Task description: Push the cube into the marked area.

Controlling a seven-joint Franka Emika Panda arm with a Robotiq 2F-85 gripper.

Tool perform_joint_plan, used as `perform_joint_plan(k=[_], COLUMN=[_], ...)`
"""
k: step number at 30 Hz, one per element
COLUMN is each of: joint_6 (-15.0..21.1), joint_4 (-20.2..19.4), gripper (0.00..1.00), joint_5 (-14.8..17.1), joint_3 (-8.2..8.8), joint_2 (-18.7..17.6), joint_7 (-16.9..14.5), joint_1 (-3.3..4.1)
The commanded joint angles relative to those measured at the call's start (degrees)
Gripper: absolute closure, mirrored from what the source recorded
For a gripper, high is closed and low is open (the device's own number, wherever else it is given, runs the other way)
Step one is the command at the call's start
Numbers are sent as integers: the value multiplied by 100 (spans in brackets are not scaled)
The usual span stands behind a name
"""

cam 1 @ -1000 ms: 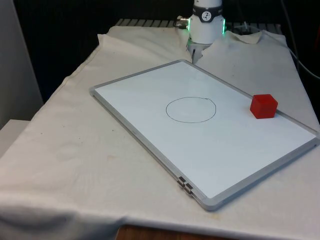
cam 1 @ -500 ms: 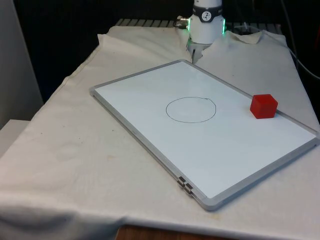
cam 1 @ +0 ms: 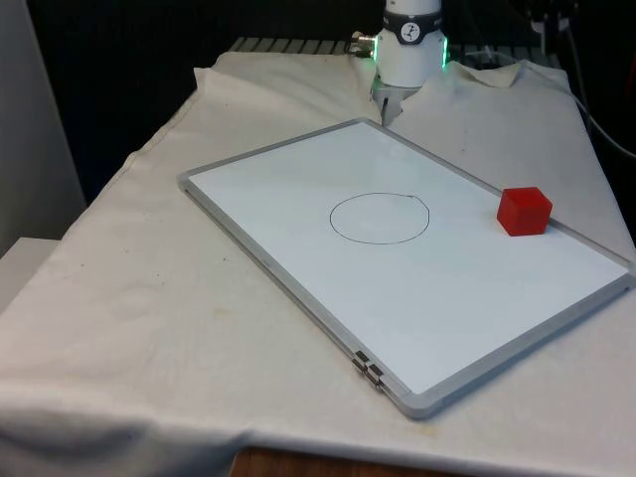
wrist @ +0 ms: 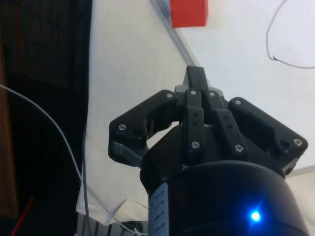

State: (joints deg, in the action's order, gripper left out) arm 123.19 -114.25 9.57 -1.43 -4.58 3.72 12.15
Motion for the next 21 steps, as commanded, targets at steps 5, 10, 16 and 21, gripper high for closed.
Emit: perform_joint_plan(k=[5, 10, 16, 21], joint_6=[269, 504, 762, 1123], joint_4=[-34, -103, -269, -430], gripper=[100, 100, 100, 100], joint_5=[6, 46, 11, 69], joint_3=[-160, -309, -527, -693], joint_2=[-189, -338, -424, -516], joint_7=[155, 241, 367, 476], joint_1=[29, 52, 34, 74])
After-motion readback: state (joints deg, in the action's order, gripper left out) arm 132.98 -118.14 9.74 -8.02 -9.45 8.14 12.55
